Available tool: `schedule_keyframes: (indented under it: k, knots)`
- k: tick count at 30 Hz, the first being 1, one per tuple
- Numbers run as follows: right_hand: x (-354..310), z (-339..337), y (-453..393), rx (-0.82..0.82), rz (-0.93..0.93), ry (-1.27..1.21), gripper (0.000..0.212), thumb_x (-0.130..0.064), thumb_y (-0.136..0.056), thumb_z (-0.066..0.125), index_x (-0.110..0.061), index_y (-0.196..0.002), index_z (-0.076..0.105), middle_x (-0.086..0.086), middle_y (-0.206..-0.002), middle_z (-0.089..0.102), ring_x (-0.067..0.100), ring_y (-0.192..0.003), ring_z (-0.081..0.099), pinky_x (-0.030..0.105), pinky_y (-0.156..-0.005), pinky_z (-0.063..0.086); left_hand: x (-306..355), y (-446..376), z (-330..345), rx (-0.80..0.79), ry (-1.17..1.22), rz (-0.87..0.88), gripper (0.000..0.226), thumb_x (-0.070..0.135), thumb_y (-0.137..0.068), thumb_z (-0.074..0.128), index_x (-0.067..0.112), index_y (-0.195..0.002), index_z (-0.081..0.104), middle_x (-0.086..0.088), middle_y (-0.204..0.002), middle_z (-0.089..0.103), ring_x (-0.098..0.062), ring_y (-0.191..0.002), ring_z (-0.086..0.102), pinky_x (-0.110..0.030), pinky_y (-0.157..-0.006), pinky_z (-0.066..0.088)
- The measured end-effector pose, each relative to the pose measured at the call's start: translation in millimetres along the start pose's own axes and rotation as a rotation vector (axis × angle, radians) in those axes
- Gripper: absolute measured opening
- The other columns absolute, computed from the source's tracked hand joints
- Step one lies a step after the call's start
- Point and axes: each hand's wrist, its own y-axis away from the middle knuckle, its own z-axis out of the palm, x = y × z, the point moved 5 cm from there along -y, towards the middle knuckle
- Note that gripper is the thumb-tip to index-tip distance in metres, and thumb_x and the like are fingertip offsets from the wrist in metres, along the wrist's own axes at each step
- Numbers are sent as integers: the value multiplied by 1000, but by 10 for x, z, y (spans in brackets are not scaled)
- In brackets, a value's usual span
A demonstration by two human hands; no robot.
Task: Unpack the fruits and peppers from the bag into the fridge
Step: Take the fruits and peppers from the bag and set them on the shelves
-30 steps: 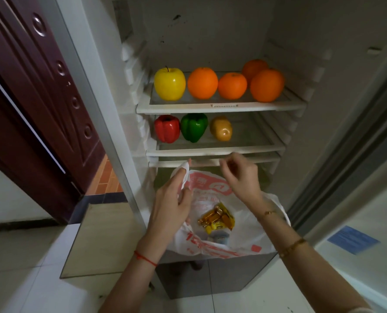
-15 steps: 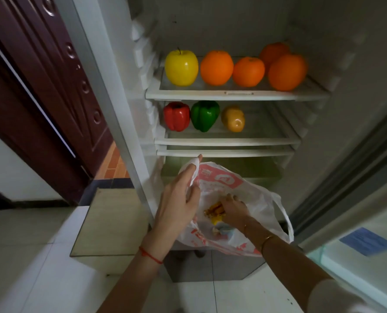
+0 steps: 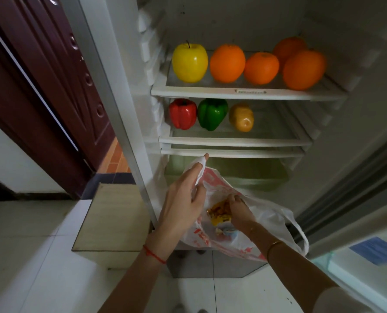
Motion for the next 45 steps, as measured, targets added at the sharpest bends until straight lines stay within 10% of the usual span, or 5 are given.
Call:
schedule_keyframes:
  k: [18,28,34,38,45]
  knots:
    - [-69,-51,135,-24,-142,81,19,-26,-94,53,-14,-105,63,4,-113,67,25,-106,64,35,-90,52,95,39,32,-16,-5,11,61,9,-99,44,44,-148,31,15,-65,45,-11,-45,50,-44,-50,56]
    - [-133,-952,844,373,16,-491,16,-24,-80,75,-10,-83,70,5,-77,71,22,-72,66,40,-69,54,260,31,203,-69,-16,82,59,16,-100,47,43,-149,30,-4,-100,63,-6,-61,60,-13,-53,51]
    - [-9,-1531,1499,453,158,-898,14,-24,-75,83,-18,-83,74,-6,-71,71,8,-62,65,26,-61,51,345,6,322,-79,-32,142,61,11,-99,47,42,-149,31,-16,-119,63,-28,-90,70,-34,-68,63]
    - [308,-1774,1953,548,207,-1356,10,-3,-79,77,0,-85,70,8,-71,68,7,-55,63,16,-54,49,364,-8,407,-76,-93,167,59,12,-98,47,38,-149,31,-5,-127,62,-18,-100,69,-19,-74,58]
    - [1295,-1307,2667,570,550,-1146,14,-11,-83,75,0,-74,73,5,-50,57,9,-41,42,23,-50,33,390,51,518,-120,-99,176,58,20,-99,45,42,-149,28,1,-131,59,-21,-86,73,-21,-59,60]
